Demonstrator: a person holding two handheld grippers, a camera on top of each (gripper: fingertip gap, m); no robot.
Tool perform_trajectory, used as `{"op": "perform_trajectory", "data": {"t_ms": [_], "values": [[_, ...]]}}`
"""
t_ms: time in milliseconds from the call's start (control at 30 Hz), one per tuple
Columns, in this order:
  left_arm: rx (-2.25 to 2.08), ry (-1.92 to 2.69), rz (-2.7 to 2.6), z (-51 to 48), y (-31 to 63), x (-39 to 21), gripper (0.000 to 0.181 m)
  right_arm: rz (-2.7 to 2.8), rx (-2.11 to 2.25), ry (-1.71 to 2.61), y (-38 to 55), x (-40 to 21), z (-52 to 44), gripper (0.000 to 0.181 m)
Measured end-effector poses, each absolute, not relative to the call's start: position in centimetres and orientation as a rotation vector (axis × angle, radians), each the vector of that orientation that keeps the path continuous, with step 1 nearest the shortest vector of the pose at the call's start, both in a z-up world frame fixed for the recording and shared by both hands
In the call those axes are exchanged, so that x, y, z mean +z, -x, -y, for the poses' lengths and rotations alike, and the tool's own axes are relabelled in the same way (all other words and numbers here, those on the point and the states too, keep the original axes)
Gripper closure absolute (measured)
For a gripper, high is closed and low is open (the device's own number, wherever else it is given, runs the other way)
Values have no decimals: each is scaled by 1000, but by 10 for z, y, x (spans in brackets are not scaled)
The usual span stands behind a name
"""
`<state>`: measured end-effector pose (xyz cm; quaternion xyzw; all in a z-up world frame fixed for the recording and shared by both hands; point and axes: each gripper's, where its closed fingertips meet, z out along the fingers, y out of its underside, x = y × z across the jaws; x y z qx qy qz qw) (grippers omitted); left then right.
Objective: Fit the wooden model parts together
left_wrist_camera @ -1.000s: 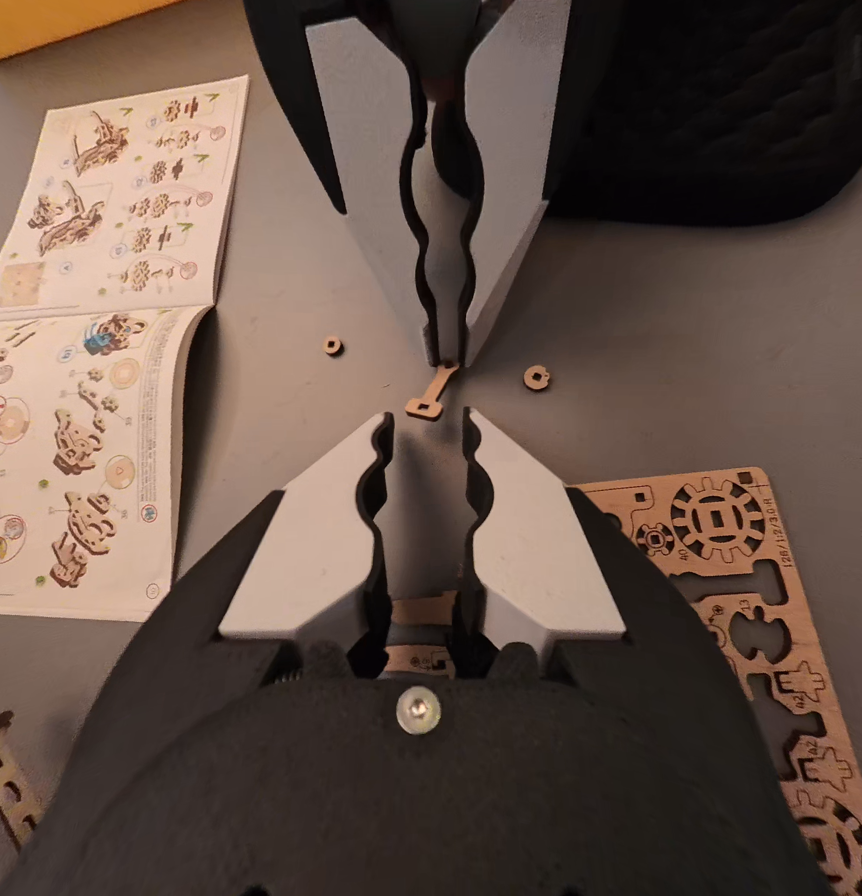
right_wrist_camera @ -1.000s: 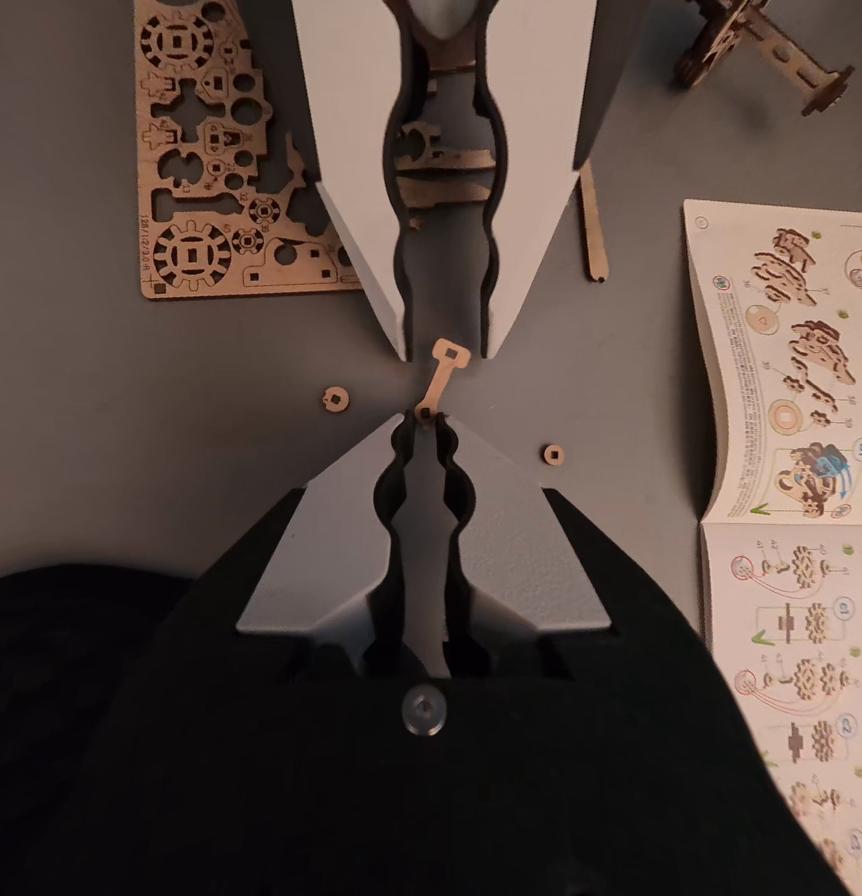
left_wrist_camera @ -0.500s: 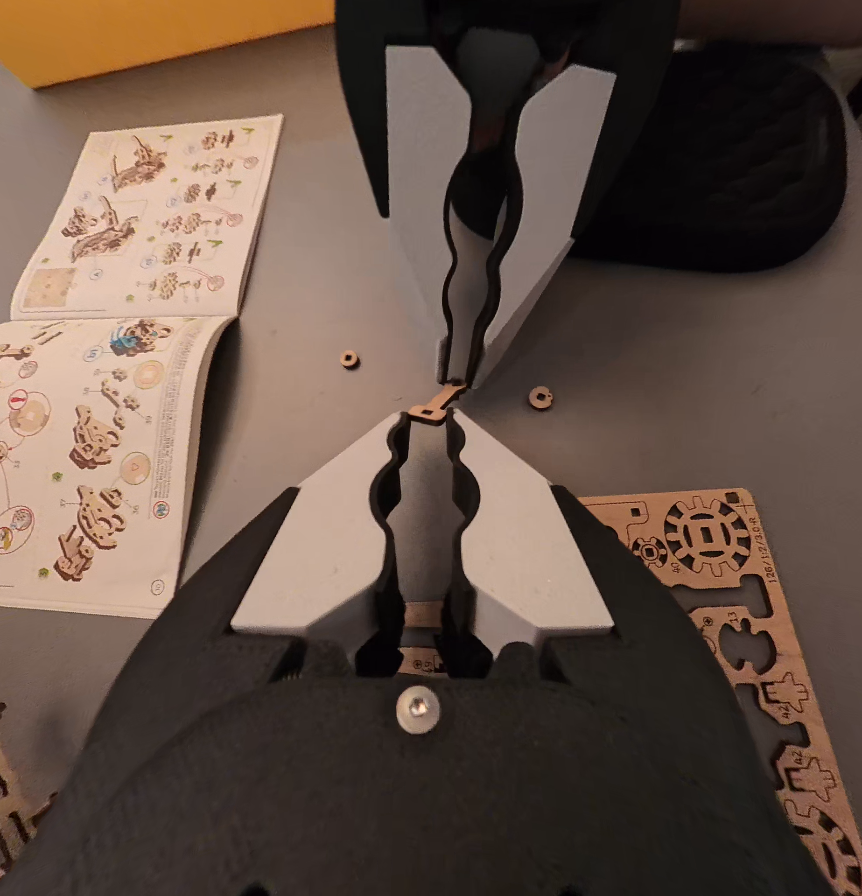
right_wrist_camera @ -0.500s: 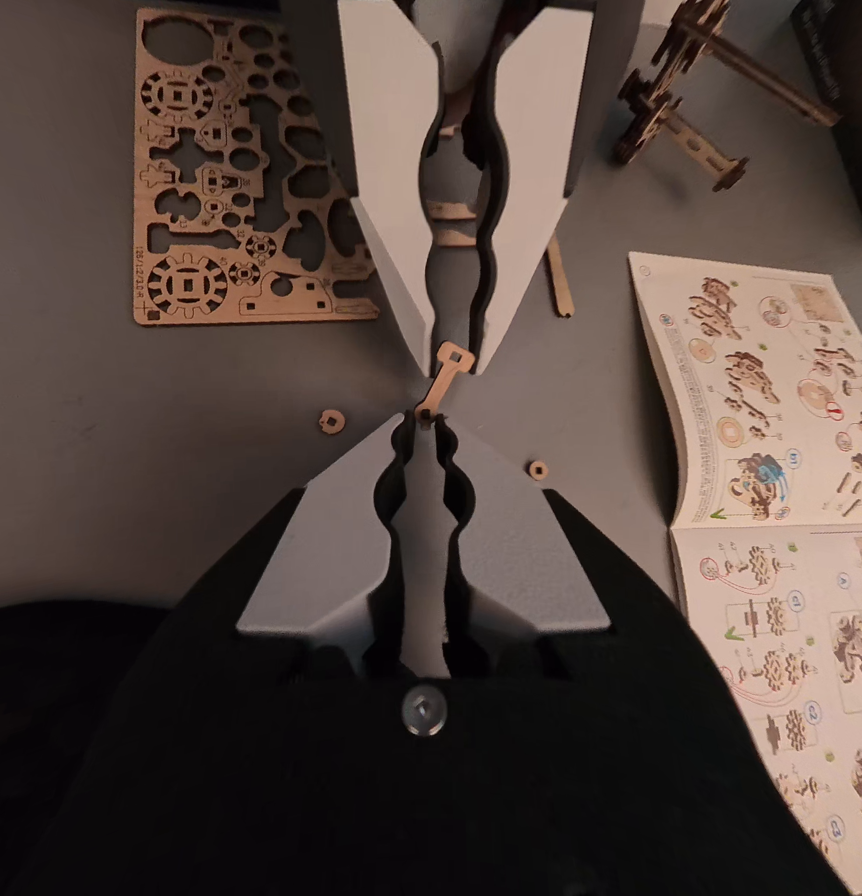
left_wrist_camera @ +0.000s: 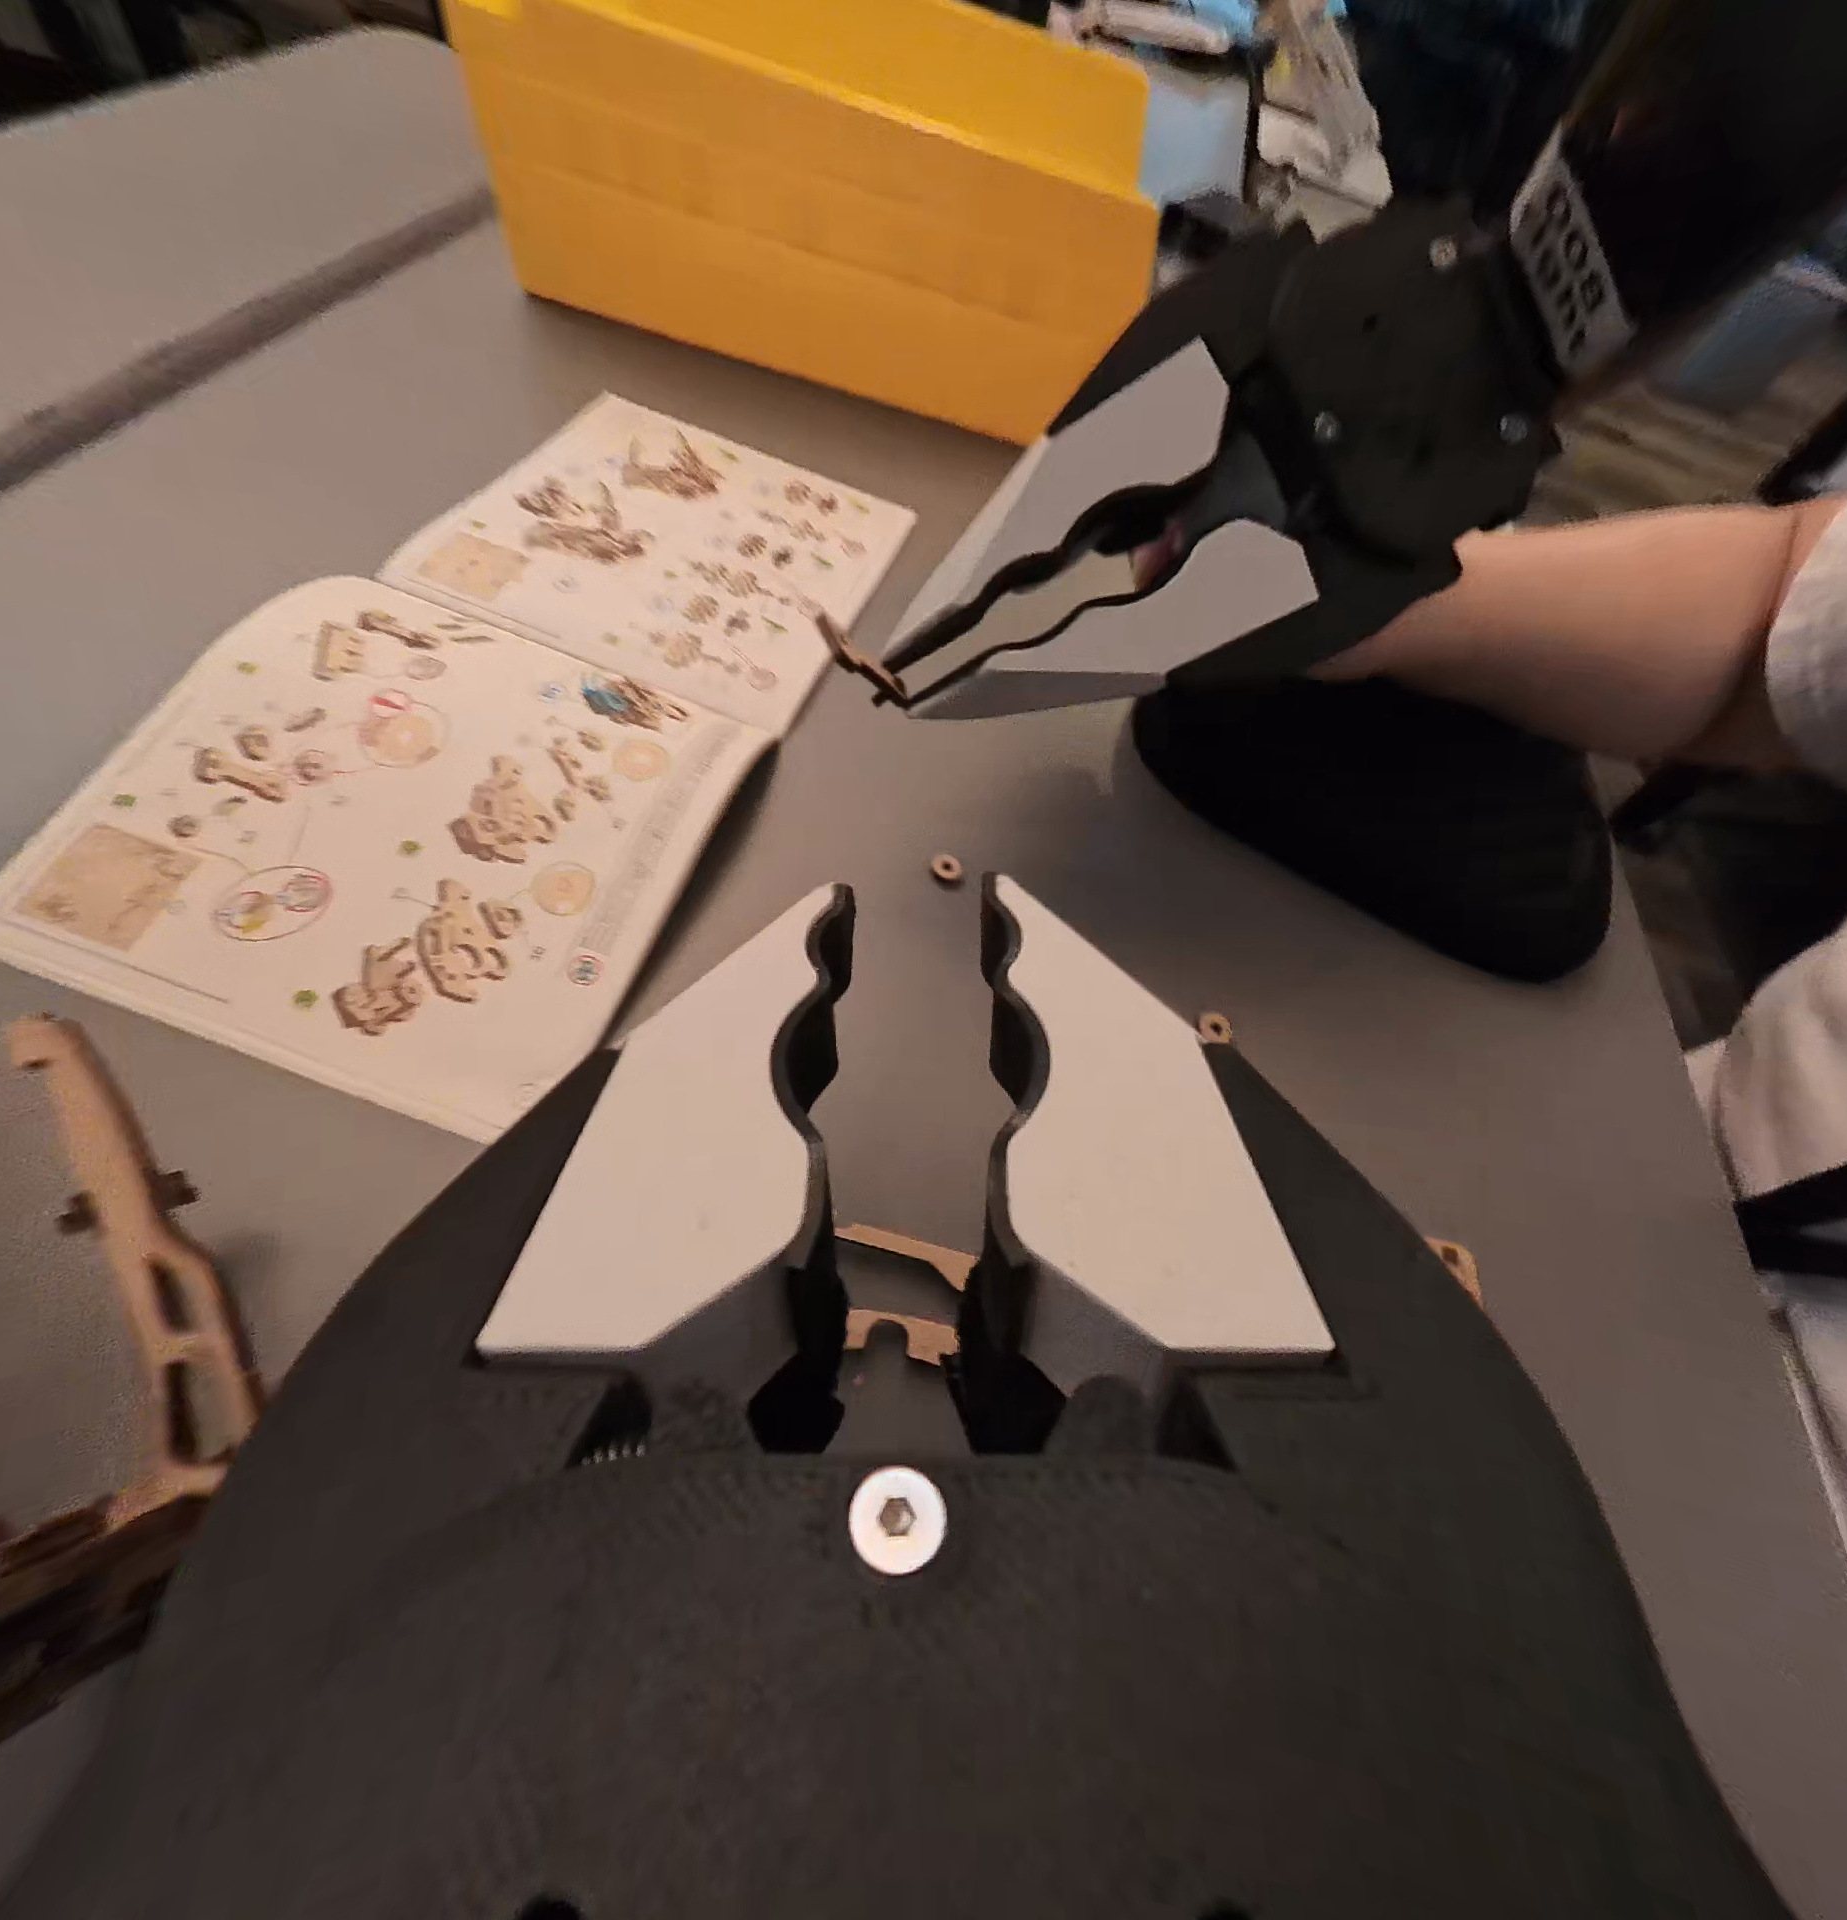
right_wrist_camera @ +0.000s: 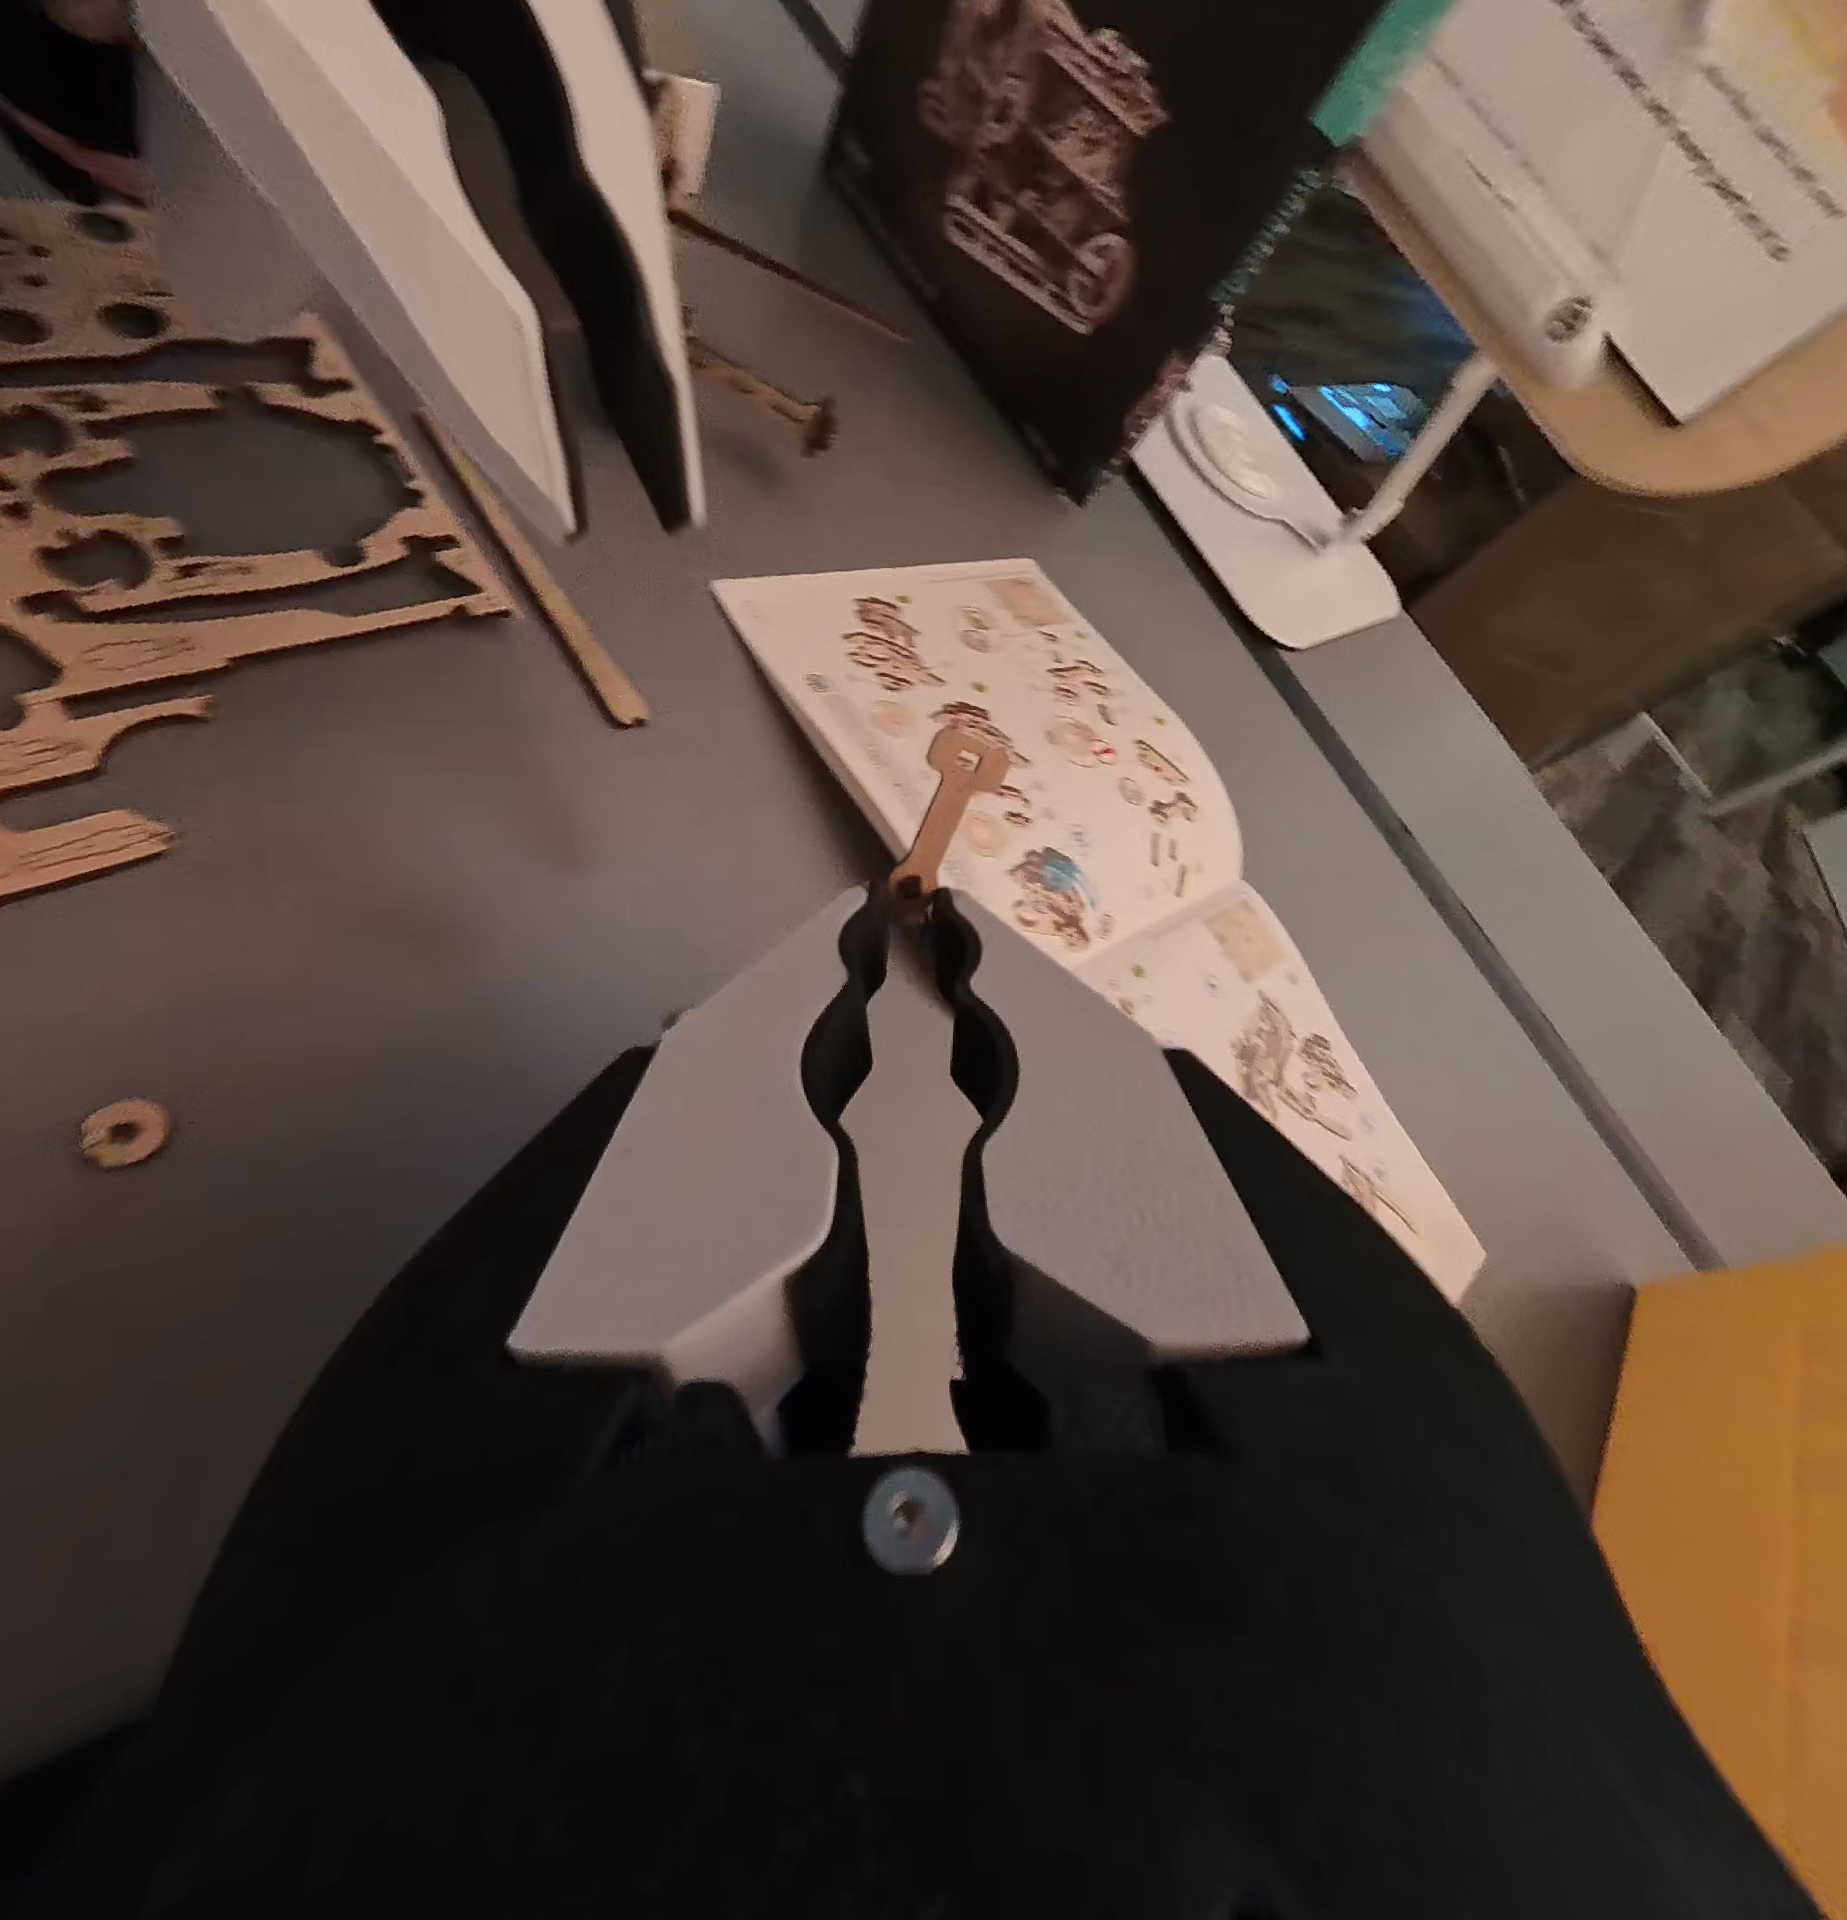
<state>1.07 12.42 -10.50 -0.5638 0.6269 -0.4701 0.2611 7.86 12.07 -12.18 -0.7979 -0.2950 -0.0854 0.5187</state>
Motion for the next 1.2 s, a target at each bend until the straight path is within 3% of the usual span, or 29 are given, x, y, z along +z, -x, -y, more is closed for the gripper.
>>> {"op": "perform_trajectory", "data": {"t_ms": [467, 1200], "values": [[-1103, 1569, -1505, -161, -13, -101, 168, 376, 107, 1934, -91, -105, -160, 175], [-1074, 1582, -1536, -152, -20, -115, 168, 520, 213, 1797, -62, -101, -142, 175]]}}
